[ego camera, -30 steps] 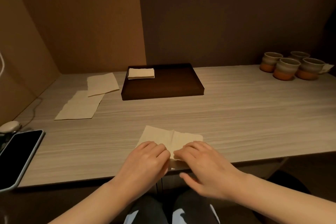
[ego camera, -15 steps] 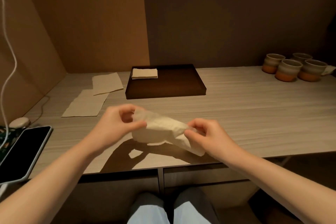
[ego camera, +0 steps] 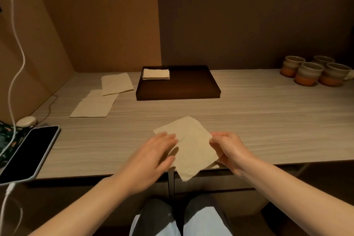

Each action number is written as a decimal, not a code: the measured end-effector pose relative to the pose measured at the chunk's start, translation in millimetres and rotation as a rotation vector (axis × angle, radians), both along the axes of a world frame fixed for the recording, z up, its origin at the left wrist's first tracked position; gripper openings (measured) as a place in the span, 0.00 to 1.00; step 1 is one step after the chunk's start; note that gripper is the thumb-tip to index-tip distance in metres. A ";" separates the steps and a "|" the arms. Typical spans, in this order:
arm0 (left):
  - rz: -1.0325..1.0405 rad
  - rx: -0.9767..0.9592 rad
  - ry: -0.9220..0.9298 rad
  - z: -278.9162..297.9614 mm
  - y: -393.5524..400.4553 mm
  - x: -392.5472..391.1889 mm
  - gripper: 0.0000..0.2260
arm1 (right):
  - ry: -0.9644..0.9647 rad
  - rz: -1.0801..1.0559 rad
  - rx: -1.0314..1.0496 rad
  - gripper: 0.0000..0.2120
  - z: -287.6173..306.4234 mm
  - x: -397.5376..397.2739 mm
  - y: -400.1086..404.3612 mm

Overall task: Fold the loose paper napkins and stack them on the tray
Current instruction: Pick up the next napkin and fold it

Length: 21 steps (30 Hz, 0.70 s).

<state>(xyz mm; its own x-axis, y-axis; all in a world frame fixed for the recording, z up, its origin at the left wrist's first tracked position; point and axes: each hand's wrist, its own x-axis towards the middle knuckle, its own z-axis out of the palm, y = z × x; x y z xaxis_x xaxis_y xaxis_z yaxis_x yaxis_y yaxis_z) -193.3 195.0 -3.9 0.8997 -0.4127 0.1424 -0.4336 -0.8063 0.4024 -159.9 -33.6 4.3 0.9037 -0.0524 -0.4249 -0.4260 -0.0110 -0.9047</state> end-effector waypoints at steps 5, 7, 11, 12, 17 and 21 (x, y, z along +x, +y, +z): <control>-0.093 0.224 0.002 -21.9 0.0 -7.4 0.28 | -0.039 0.159 -0.249 0.13 -2.6 -0.6 -8.8; -0.116 0.255 -0.028 -29.0 2.7 -9.9 0.28 | -0.150 0.189 -0.437 0.11 -2.7 0.7 -16.5; -0.207 0.305 -0.101 -36.2 12.5 -12.9 0.29 | -0.604 0.456 -1.022 0.17 -7.7 -4.3 -31.9; -0.228 0.311 -0.133 -37.0 15.5 -12.0 0.31 | -0.731 0.586 -1.133 0.22 -9.4 -6.3 -35.0; -0.244 0.283 -0.246 -39.5 24.0 -9.1 0.37 | -0.892 0.999 -1.318 0.38 -17.3 -20.2 -37.5; -0.200 0.174 -0.301 -38.6 29.3 -8.2 0.25 | -0.865 1.059 -1.263 0.38 -18.0 -27.3 -41.2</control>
<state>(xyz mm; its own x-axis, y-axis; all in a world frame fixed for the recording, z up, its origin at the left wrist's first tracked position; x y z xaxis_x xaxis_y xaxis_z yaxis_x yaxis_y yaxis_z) -201.5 224.3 -42.5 0.7279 -0.6167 0.2997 -0.6666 -0.7389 0.0984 -187.1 -74.8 -13.7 0.6839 0.7279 -0.0493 0.7233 -0.6853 -0.0847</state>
